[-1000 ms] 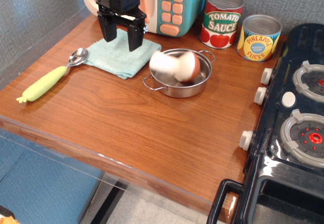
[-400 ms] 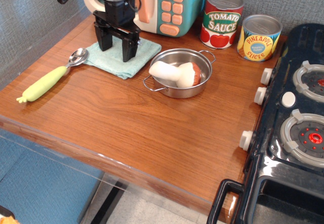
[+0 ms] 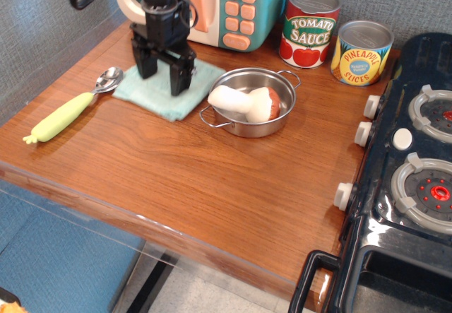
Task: Move the blue cloth to the right side of spoon
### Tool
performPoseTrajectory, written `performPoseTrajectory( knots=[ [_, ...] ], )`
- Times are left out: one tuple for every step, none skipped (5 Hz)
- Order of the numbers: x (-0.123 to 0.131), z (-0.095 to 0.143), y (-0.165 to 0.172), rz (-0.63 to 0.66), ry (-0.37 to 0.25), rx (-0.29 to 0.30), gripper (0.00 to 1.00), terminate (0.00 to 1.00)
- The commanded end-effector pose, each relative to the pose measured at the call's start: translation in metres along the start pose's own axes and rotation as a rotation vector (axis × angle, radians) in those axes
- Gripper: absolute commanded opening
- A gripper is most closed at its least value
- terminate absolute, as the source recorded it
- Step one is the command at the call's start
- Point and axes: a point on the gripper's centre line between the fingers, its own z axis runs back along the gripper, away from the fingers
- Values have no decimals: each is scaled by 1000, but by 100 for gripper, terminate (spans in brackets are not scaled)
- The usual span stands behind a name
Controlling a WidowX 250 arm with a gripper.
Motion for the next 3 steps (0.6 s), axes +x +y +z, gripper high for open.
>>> performPoseTrajectory(
  knots=[
    [-82,18,26,-6,5,70,100,0],
    [-117,22,31,-3,33,81,100,0],
    [-126,26,24,-17,9,59,100,0]
  ],
)
